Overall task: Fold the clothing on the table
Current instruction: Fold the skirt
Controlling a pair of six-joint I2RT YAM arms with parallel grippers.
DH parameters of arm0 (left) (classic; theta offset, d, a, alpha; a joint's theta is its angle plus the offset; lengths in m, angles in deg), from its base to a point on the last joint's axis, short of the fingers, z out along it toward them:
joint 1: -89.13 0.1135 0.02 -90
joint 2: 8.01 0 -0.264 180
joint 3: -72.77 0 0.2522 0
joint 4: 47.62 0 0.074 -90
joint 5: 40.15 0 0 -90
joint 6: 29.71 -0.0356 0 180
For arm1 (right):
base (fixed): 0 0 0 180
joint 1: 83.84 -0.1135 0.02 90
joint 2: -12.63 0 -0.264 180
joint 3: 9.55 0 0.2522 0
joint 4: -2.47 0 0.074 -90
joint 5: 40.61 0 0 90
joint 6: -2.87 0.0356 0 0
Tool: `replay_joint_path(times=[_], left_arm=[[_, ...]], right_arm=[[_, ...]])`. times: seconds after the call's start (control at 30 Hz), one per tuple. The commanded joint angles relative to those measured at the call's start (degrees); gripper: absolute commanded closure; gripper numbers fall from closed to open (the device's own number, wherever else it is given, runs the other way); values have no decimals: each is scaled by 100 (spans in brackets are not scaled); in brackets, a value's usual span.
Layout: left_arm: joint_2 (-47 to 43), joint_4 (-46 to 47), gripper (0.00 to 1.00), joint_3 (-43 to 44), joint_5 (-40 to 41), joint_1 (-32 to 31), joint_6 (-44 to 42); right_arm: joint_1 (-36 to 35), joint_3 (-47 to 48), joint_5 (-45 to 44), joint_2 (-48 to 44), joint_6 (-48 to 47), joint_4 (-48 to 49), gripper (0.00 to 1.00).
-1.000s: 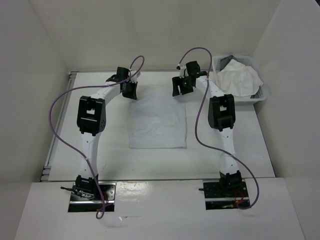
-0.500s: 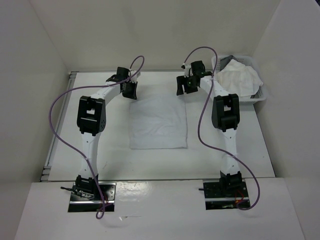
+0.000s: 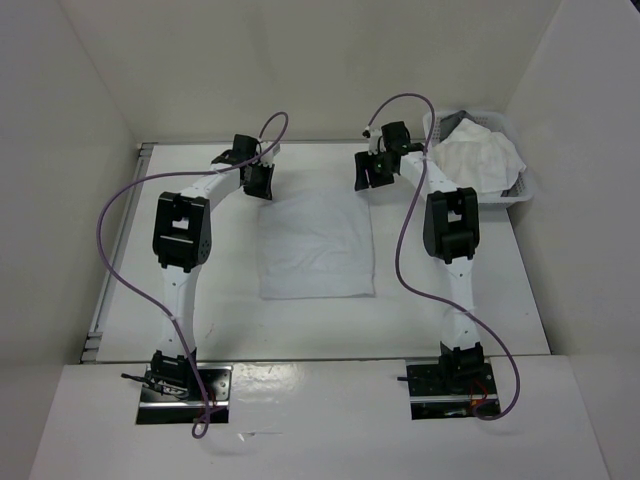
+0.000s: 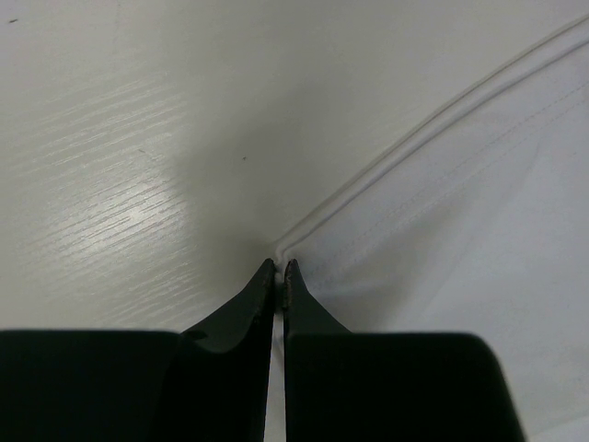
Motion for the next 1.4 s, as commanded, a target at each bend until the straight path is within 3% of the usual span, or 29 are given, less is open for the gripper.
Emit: replay_joint_path(times=[0.0,0.5,1.23,1.37], left_arm=[[-227,-214,92,-102,91,20,-82],[-279,-214,90,-102,91,20,-134],[-227,-214,90,-102,91,20,-134],[-227,-214,90,-102,91,20,-134]], right_arm=[[-29,207,24,85,-61,225,35],[-29,557,85,419,-61,59,41],[-257,884,-90,736,-113,-127,69],[-257,884,-160,683,-113,-127,69]])
